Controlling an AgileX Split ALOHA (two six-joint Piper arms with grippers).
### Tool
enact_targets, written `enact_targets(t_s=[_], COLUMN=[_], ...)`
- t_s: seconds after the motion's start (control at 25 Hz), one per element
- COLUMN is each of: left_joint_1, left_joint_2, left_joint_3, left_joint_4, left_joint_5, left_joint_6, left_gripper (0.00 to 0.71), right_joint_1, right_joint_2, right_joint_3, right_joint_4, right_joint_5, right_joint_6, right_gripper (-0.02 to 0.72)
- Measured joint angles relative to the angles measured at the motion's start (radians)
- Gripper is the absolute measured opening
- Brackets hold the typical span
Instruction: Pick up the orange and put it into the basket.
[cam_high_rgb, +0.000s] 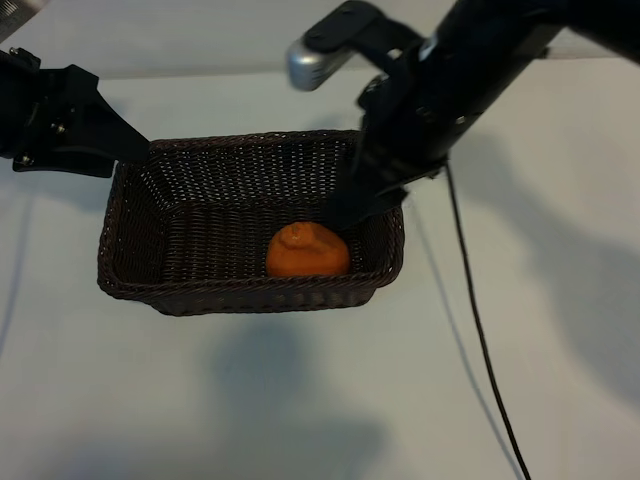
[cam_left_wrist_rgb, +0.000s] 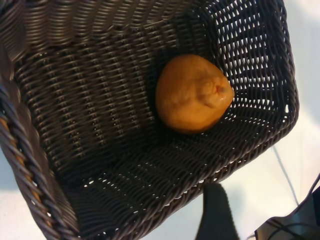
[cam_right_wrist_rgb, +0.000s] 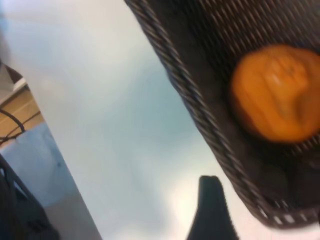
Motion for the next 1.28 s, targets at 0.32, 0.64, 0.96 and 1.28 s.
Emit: enact_targets(t_s=[0.32, 0.64, 0.96, 1.28], left_joint_1=[0.000, 0.000, 0.000, 0.000], left_joint_2=[0.000, 0.000, 0.000, 0.000], left_joint_3=[0.000, 0.000, 0.000, 0.000], left_joint_4=[0.000, 0.000, 0.000, 0.000], left_joint_5=[0.000, 0.000, 0.000, 0.000], left_joint_6=[0.000, 0.000, 0.002, 0.002], left_gripper=[0.524, 0.524, 0.524, 0.524], right_joint_1=[-0.141, -0.285, -0.310, -0.310], right_joint_2=[-0.090, -0.142, -0.166, -0.172], right_joint_3=[0.000, 0.000, 0.075, 0.108], right_joint_4=[-0.003, -0.003, -0.013, -0.004], right_joint_5=[0.075, 0.076, 0.075, 0.076], right_joint_6=[-0.048, -0.079, -0.107, -0.107], right_gripper=[0.489, 0.489, 0.489, 0.489])
